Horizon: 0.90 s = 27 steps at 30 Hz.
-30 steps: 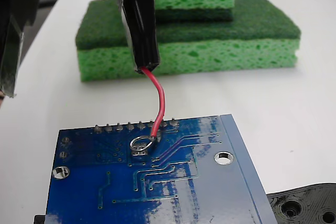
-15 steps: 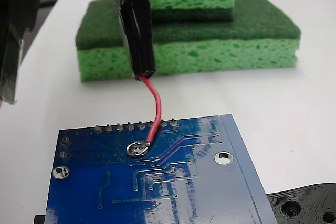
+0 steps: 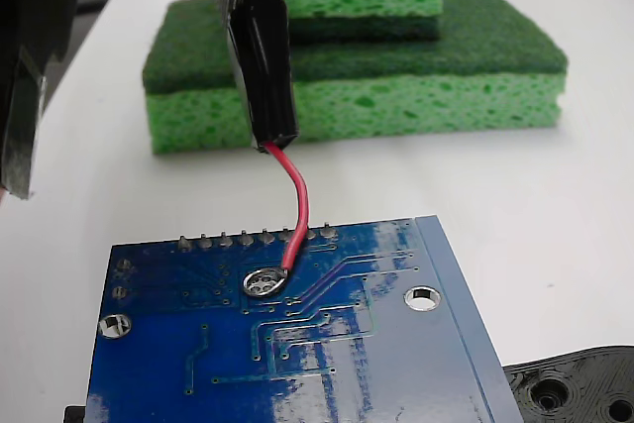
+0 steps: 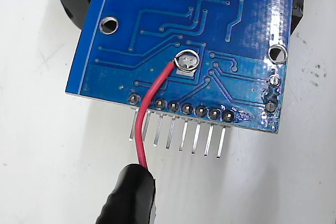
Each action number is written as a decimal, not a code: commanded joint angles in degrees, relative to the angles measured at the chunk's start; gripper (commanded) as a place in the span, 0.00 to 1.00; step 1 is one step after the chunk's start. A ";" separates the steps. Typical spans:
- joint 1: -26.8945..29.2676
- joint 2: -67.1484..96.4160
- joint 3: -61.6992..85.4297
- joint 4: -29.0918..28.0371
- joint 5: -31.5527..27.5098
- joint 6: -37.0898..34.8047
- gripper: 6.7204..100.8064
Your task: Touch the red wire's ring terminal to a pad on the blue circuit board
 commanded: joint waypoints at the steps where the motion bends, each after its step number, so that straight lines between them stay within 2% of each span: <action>1: 0.00 0.44 -0.44 0.26 -0.09 0.00 0.99; 5: -1.58 2.81 -1.23 1.76 1.67 1.14 0.99; 12: -6.06 11.78 0.44 5.27 7.82 7.29 0.99; 20: -9.93 36.12 22.76 0.79 11.69 16.52 0.99; 27: -15.82 53.61 37.44 0.18 16.52 22.41 0.99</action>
